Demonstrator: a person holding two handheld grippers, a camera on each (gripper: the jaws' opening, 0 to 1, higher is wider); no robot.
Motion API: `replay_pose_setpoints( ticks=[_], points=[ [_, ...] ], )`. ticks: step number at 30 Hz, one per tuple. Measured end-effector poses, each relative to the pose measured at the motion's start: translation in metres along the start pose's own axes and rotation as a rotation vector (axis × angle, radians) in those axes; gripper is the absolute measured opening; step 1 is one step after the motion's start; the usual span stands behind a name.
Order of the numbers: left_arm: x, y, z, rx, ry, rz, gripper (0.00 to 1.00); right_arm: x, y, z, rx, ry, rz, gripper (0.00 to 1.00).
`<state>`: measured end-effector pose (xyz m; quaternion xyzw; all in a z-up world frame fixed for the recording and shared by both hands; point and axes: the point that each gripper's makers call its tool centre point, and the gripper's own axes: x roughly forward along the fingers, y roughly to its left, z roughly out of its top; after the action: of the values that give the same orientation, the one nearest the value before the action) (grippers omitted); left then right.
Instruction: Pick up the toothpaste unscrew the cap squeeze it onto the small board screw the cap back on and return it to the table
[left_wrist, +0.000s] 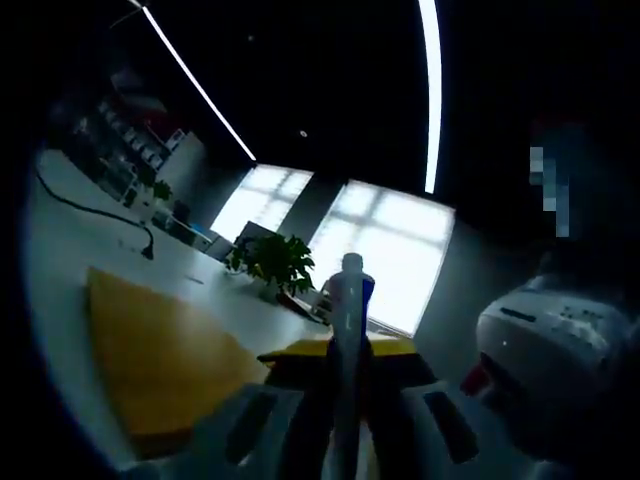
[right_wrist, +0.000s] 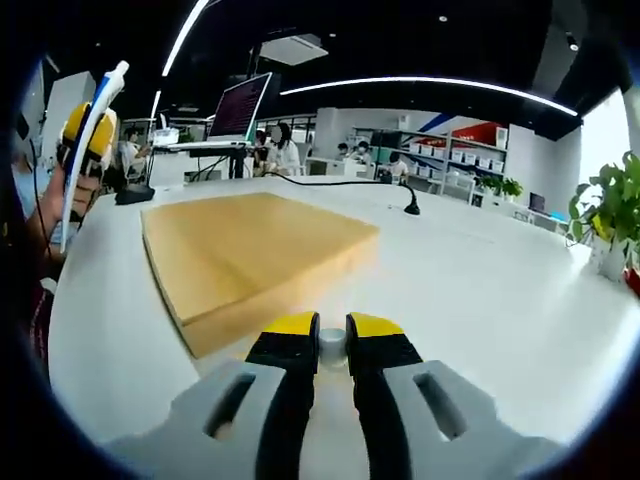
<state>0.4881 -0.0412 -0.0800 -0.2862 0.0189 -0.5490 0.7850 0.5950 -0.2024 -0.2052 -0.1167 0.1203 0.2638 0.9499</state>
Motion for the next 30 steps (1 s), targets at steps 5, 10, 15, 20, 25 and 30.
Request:
replay_pose_setpoints(
  ticks=[5, 10, 15, 20, 25, 30],
  points=[
    [0.001, 0.0, -0.001, -0.001, 0.002, -0.001, 0.09, 0.0, -0.001, -0.003, 0.02, 0.012, -0.005, 0.12],
    [0.0, 0.001, 0.0, 0.002, 0.002, 0.003, 0.09, 0.001, -0.002, -0.004, 0.03, 0.015, -0.006, 0.12],
    [0.0, 0.001, 0.0, 0.004, -0.001, 0.005, 0.09, 0.001, -0.002, -0.004, 0.031, 0.016, -0.003, 0.13],
    [-0.001, 0.0, 0.003, 0.007, -0.01, 0.006, 0.09, 0.001, -0.004, -0.001, 0.058, 0.003, -0.014, 0.34],
    [-0.005, -0.001, 0.009, 0.02, -0.022, 0.013, 0.09, -0.012, -0.019, 0.021, 0.132, -0.124, -0.063, 0.34],
    [-0.007, -0.004, 0.017, 0.04, -0.03, 0.013, 0.09, -0.04, -0.033, 0.057, 0.23, -0.287, -0.07, 0.34]
  ],
)
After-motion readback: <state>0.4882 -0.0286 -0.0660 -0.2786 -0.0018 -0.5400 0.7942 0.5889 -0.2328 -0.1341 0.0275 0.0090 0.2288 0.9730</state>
